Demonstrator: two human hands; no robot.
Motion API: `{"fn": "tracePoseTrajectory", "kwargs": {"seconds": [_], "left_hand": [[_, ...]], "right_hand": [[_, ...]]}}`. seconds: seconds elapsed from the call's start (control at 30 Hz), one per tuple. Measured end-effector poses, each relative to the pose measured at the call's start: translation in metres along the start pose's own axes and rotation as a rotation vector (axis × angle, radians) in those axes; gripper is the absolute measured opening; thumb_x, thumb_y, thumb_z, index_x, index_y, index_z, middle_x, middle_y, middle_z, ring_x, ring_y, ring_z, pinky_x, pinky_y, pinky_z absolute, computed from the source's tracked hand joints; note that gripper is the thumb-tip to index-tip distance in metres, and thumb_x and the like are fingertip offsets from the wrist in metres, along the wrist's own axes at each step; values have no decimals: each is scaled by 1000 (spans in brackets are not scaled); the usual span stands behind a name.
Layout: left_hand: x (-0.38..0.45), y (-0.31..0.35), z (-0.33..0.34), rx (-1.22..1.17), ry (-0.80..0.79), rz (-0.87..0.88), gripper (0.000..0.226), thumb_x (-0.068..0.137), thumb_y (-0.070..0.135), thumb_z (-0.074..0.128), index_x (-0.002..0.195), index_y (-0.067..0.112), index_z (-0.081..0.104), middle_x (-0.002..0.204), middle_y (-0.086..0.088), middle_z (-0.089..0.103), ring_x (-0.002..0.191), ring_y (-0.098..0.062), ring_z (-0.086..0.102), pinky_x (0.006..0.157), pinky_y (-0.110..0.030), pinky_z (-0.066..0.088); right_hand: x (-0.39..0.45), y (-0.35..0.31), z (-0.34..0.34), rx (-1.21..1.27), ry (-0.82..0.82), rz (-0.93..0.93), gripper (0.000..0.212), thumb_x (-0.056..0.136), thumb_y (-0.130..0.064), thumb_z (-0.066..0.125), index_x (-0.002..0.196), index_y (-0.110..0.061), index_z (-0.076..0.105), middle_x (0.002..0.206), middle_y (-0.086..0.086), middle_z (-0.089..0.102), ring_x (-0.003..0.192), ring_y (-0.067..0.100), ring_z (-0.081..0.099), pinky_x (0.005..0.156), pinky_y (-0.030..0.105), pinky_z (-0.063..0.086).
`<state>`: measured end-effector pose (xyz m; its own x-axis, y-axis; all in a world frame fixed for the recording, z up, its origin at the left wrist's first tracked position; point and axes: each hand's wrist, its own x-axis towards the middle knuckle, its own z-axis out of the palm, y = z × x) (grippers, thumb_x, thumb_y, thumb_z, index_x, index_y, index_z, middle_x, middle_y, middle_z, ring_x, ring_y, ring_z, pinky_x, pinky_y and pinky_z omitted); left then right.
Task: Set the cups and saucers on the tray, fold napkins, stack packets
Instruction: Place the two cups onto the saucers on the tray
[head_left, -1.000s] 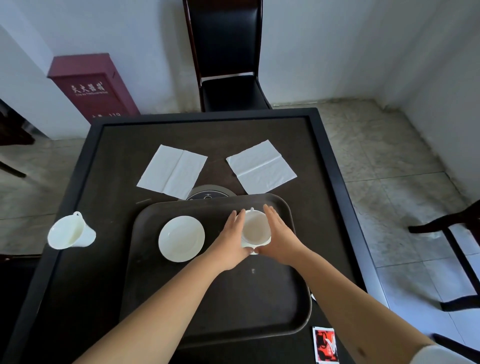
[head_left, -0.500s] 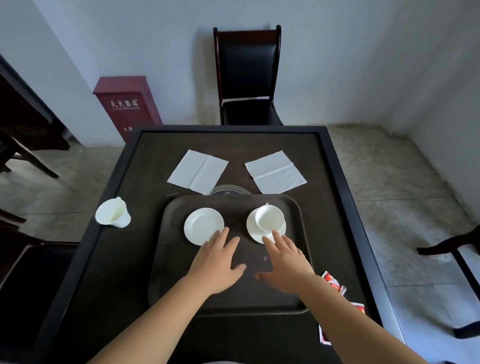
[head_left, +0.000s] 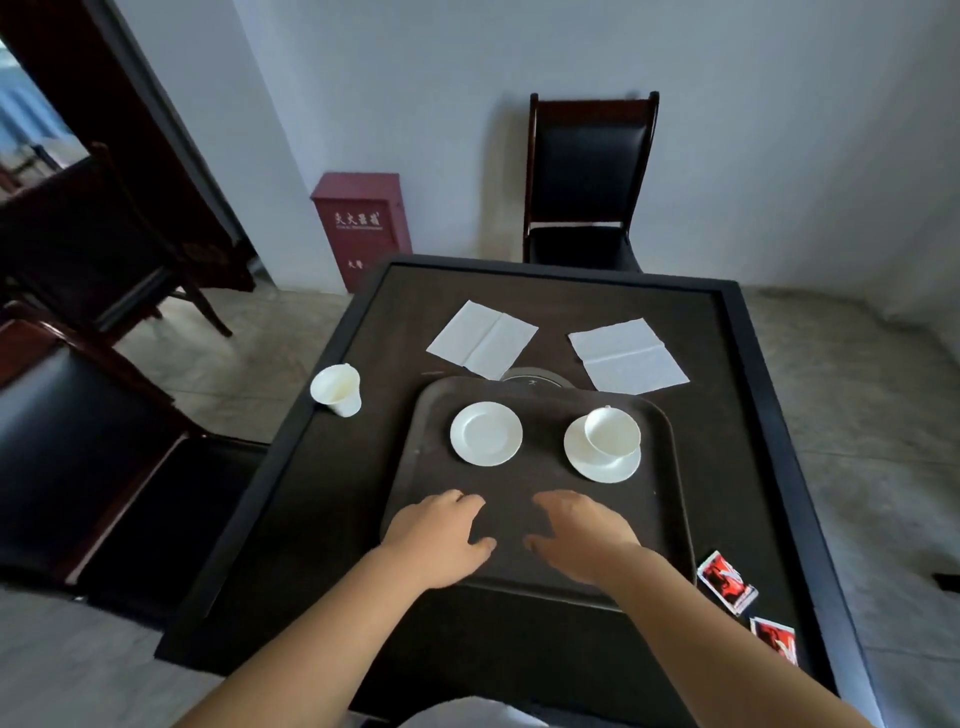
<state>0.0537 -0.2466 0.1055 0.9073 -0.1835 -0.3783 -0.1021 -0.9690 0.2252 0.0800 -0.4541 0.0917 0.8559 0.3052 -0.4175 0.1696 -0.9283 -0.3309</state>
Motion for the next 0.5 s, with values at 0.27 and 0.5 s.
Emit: {"fn": "tracePoseTrajectory", "kwargs": {"seconds": [0.27, 0.5], "left_hand": [[-24, -52, -11, -108, 27, -157, 60, 91, 57, 48, 145, 32, 35, 147, 6, 45, 124, -19, 51, 81, -32, 40], [-23, -125, -28, -151, 43, -178, 60, 92, 54, 50, 145, 31, 36, 146, 5, 45, 125, -19, 50, 83, -32, 42]], "right_hand": [[25, -55, 8, -57, -102, -142, 51, 87, -56, 55, 130, -28, 46, 132, -2, 53, 116, 23, 54, 85, 38, 46], [63, -118, 12, -86, -122, -181, 50, 86, -54, 55, 127, -25, 48, 130, -1, 53, 113, 24, 55, 85, 39, 49]]}}
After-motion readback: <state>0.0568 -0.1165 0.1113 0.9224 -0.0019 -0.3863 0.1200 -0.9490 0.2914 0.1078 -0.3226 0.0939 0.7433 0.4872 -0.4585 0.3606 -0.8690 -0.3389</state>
